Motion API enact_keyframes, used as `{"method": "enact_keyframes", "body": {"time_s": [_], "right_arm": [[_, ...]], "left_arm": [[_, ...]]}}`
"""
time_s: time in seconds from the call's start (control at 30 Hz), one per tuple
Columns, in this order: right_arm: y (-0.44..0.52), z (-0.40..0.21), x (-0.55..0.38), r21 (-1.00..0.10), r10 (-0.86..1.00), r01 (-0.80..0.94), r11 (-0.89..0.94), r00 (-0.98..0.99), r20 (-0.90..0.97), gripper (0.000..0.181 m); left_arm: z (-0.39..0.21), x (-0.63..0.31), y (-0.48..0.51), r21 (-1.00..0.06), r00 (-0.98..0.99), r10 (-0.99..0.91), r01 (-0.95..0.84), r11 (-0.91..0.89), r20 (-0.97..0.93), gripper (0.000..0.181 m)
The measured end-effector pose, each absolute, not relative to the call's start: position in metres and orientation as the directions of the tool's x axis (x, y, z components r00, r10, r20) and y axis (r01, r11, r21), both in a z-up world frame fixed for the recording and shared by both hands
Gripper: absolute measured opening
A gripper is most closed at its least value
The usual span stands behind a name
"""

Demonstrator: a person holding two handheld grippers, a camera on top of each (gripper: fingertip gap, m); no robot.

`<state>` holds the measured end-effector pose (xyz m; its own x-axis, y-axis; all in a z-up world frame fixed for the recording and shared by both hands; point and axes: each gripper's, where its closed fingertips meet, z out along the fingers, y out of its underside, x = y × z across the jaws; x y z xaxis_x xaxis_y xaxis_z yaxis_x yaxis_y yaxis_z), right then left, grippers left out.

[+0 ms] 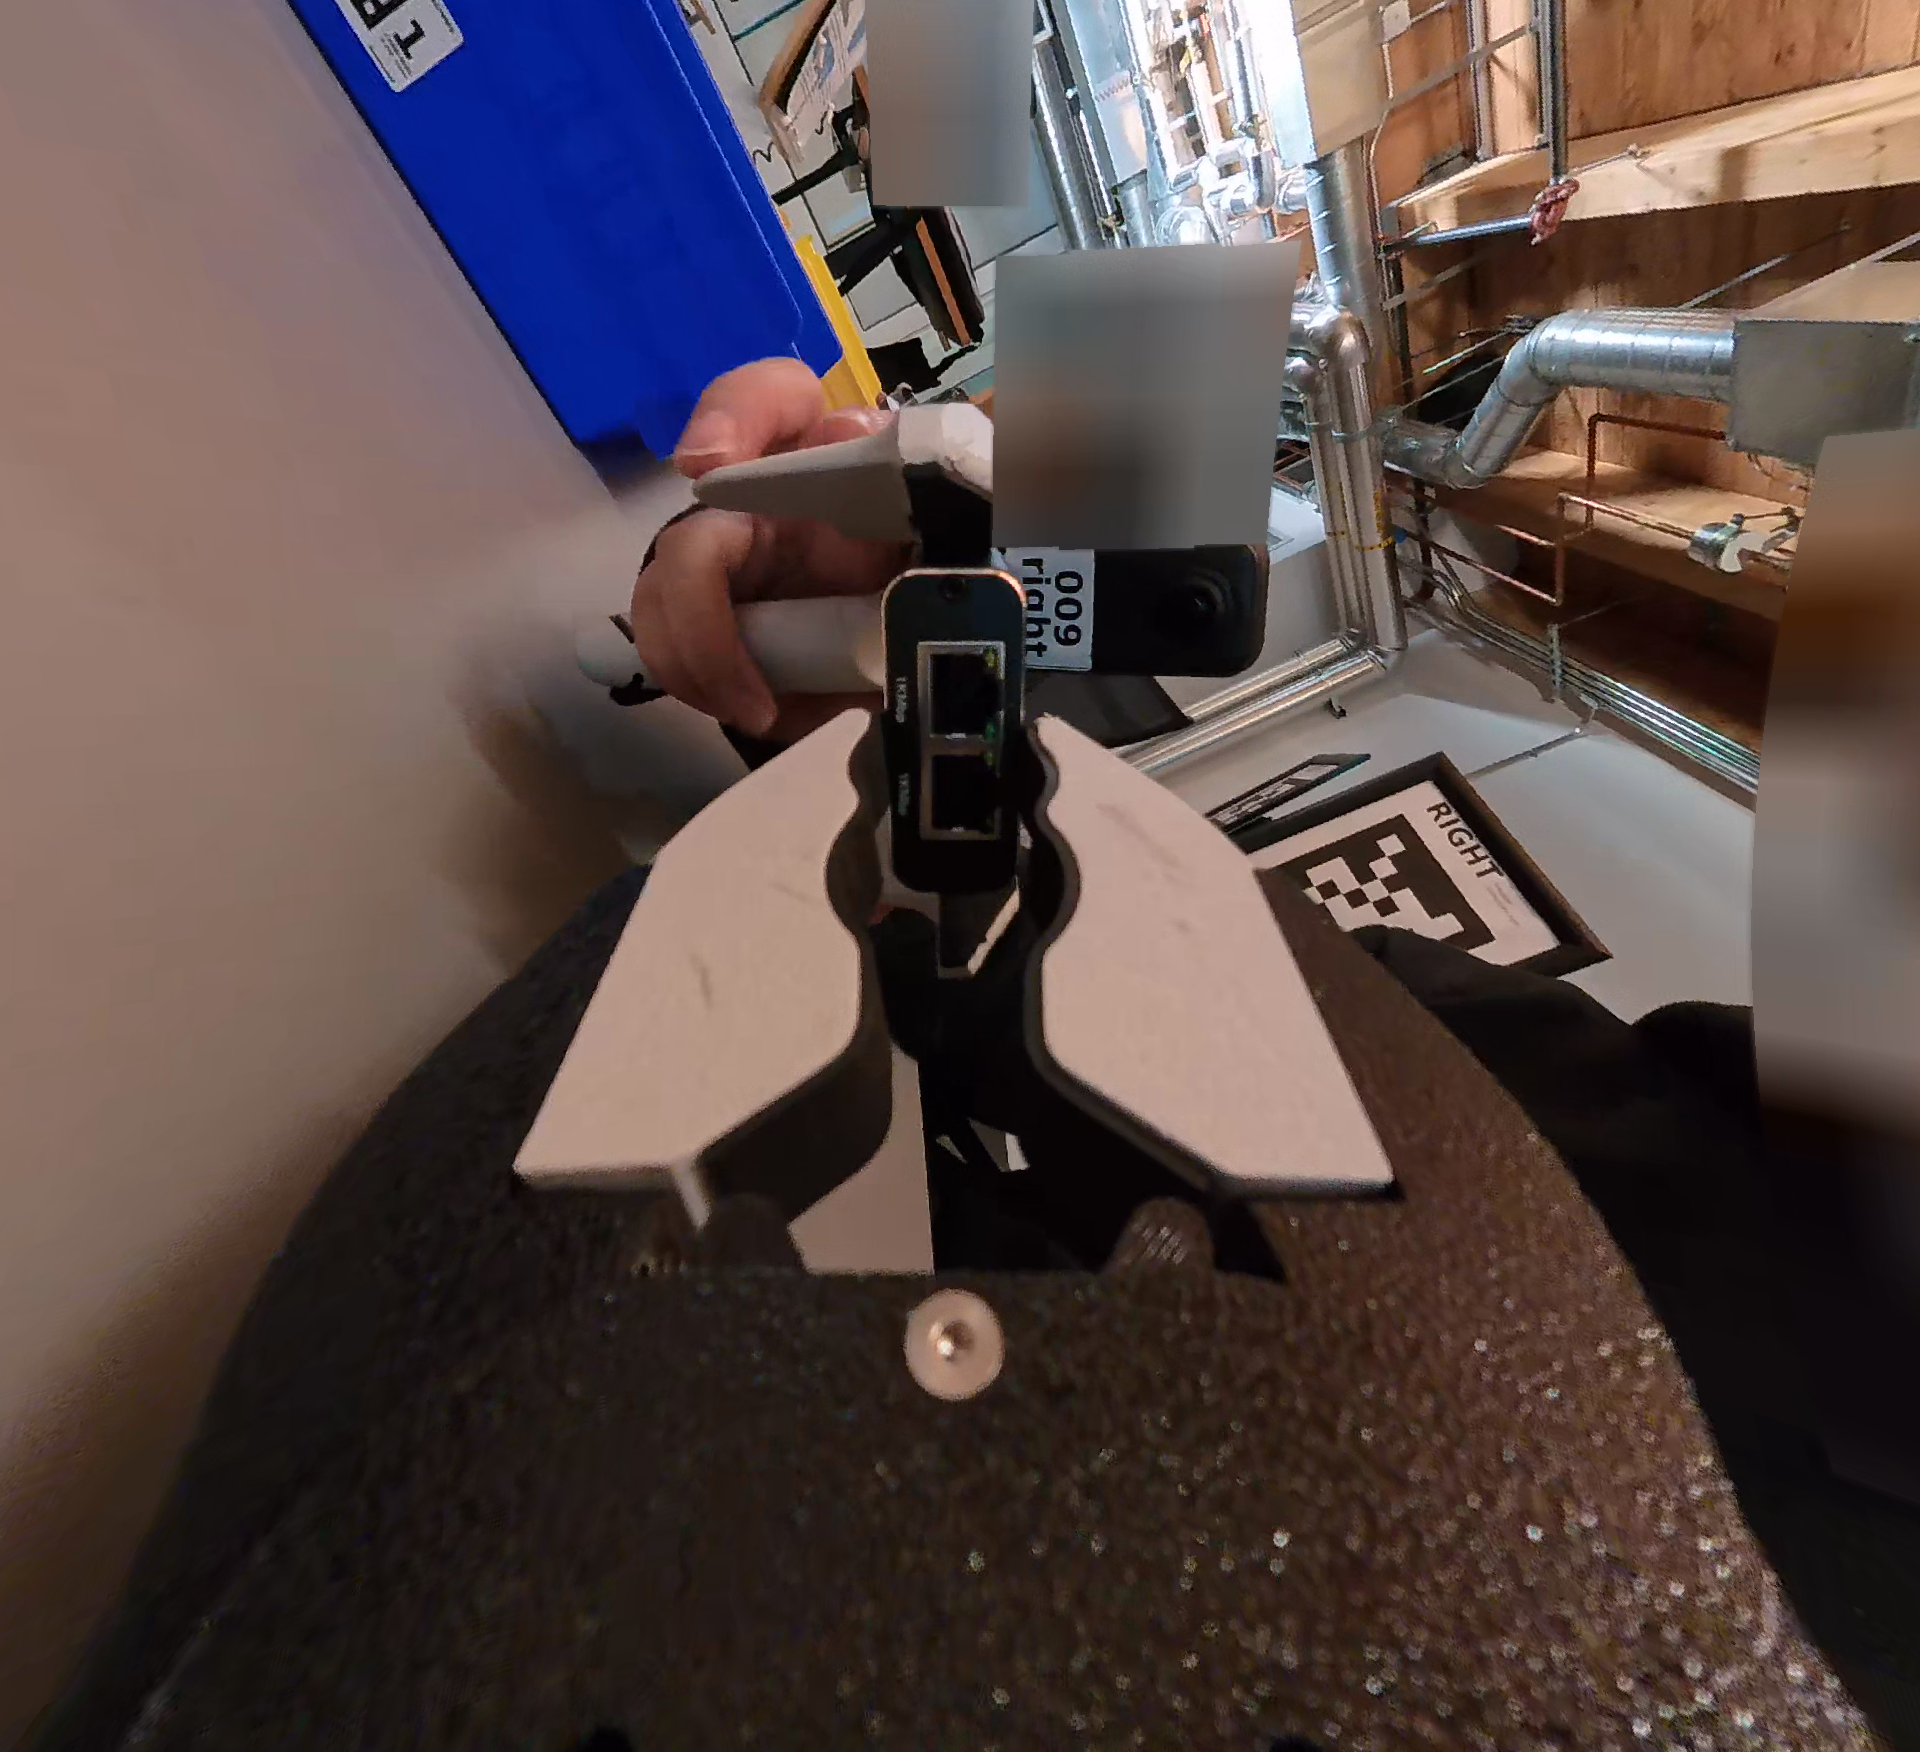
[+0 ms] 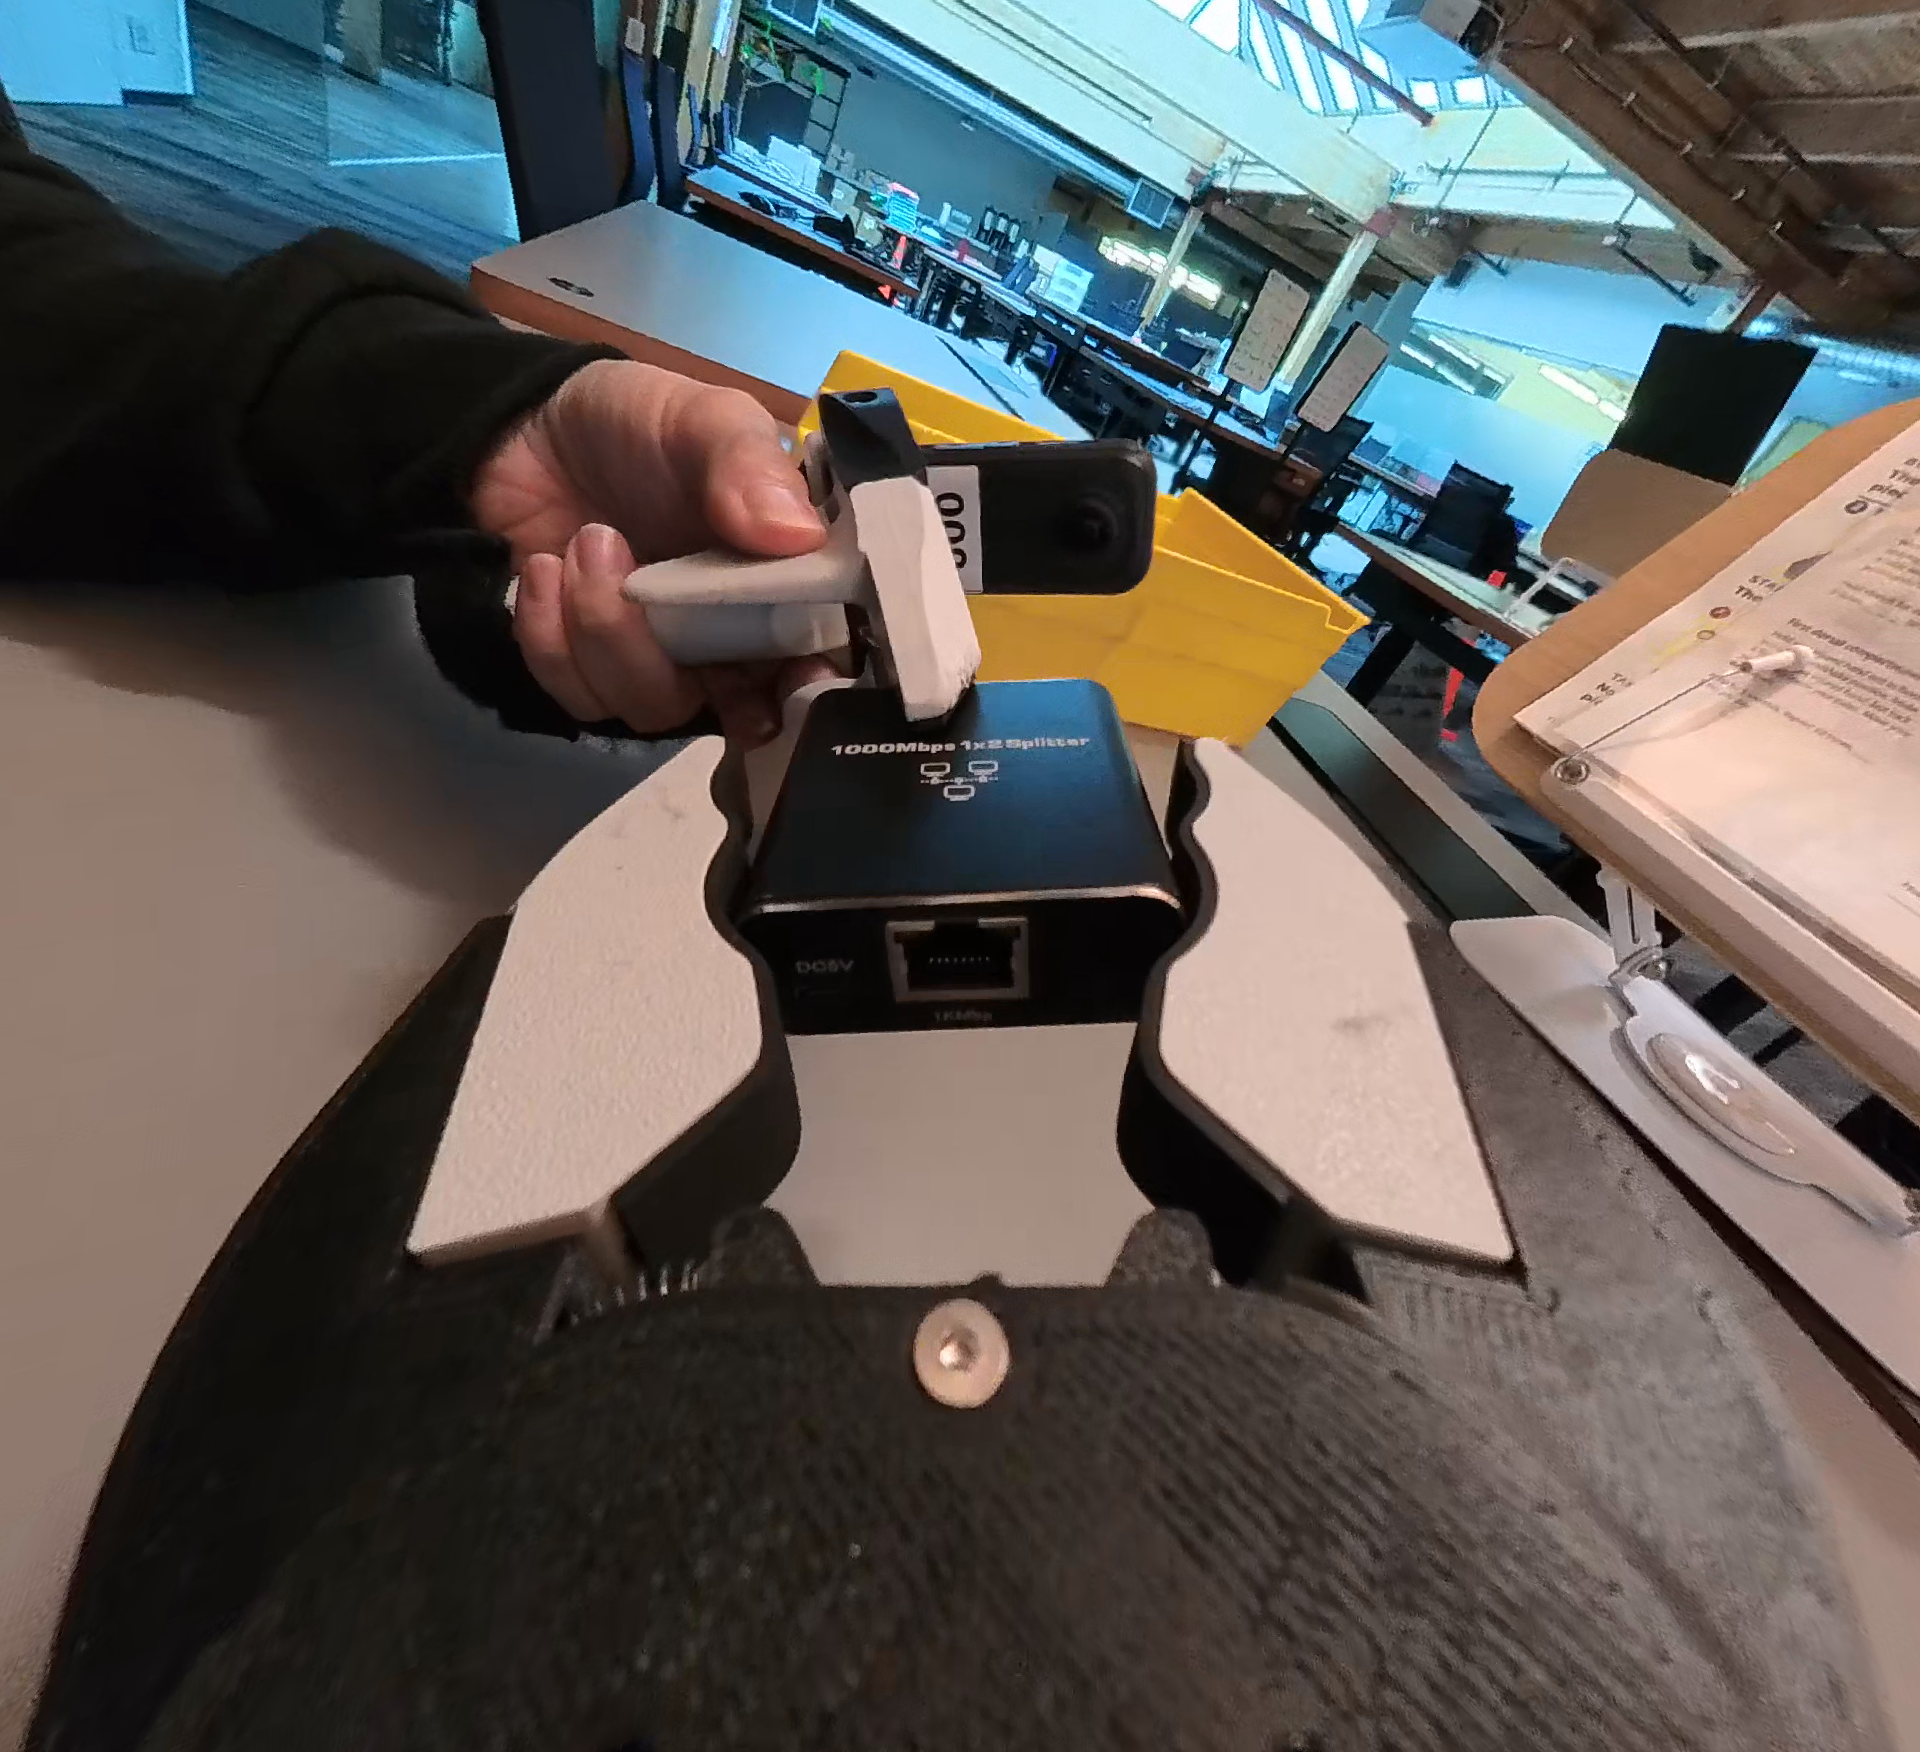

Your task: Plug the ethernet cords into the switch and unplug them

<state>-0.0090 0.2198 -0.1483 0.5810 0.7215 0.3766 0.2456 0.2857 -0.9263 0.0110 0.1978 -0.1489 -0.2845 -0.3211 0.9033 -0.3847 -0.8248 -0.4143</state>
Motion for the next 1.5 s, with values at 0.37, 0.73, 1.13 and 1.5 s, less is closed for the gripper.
{"method": "enact_keyframes", "body": {"time_s": [0.37, 0.73, 1.13, 1.5], "right_arm": [[0.227, -0.134, 0.007, -0.996, 0.782, -0.04, 0.078, 0.622, 0.036, 0.076], [0.225, -0.13, 0.031, -0.982, 0.804, -0.18, 0.056, 0.592, -0.063, 0.075], [0.224, -0.128, 0.033, -0.978, 0.823, -0.201, 0.058, 0.565, -0.068, 0.075], [0.223, -0.127, 0.037, -0.973, 0.825, -0.227, 0.047, 0.558, -0.09, 0.075]], "left_arm": [[-0.136, 0.017, 0.223, -0.765, -0.146, -0.751, -0.163, -0.623, 0.644, 0.039], [-0.072, -0.11, 0.332, -0.848, 0.211, -0.886, -0.445, 0.288, -0.412, 0.046], [-0.173, -0.179, 0.476, -0.102, -0.337, -0.698, -0.856, 0.507, -0.632, 0.035], [-0.066, -0.236, 0.493, -0.184, -0.026, -0.707, -0.958, 0.219, -0.707, 0.005]]}}
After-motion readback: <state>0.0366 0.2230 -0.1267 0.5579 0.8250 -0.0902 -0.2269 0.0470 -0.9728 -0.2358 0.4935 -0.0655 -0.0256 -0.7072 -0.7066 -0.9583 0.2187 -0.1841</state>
